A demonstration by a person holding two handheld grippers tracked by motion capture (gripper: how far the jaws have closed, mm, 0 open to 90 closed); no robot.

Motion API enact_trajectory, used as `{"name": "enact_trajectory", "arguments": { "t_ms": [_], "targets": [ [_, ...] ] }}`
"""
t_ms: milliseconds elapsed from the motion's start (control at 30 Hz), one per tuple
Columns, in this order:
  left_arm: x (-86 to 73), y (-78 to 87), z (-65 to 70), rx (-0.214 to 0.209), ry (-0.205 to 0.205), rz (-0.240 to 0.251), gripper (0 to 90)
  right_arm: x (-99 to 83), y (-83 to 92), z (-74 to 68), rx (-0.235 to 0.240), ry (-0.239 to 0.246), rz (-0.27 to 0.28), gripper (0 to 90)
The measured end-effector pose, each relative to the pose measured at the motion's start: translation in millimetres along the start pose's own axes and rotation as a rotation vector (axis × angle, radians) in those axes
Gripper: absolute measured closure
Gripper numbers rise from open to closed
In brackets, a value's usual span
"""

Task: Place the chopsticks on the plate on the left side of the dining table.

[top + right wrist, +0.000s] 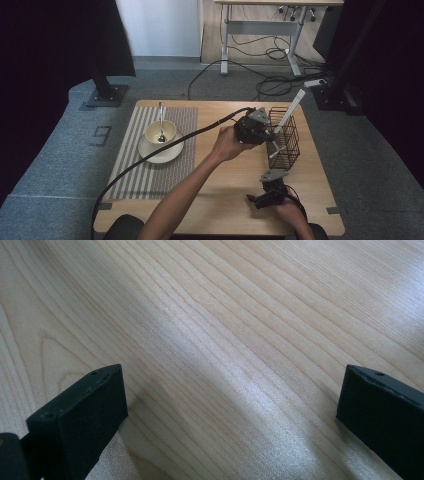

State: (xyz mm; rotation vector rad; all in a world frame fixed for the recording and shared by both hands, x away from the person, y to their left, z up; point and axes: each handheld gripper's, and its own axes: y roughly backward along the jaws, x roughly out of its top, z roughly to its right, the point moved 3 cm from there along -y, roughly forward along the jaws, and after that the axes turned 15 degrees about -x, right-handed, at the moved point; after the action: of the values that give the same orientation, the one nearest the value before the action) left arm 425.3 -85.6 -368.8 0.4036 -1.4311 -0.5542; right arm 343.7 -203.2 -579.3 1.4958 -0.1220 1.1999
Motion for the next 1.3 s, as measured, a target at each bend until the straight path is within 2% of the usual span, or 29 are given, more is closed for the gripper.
{"name": "enact_trajectory", "arguments": {
  "t_ms": [467,833,1300],
  "targets": [
    [1.3,24.5,6.5,-0.003,0.009,0.039,82.8,0.0,0.0,0.0,0.0,0.0,0.0,0.0],
    [2.6,41.0,13.8,0.005,0.006,0.042,82.8,0.0,-0.1,0.0,0.0,0.001,0.001,0.0],
    [-2.2,76.9,16.7,0.015,0.03,0.091,82.8,0.0,-0.1,0.1,0.0,0.002,0.001,0.0]
  ]
}}
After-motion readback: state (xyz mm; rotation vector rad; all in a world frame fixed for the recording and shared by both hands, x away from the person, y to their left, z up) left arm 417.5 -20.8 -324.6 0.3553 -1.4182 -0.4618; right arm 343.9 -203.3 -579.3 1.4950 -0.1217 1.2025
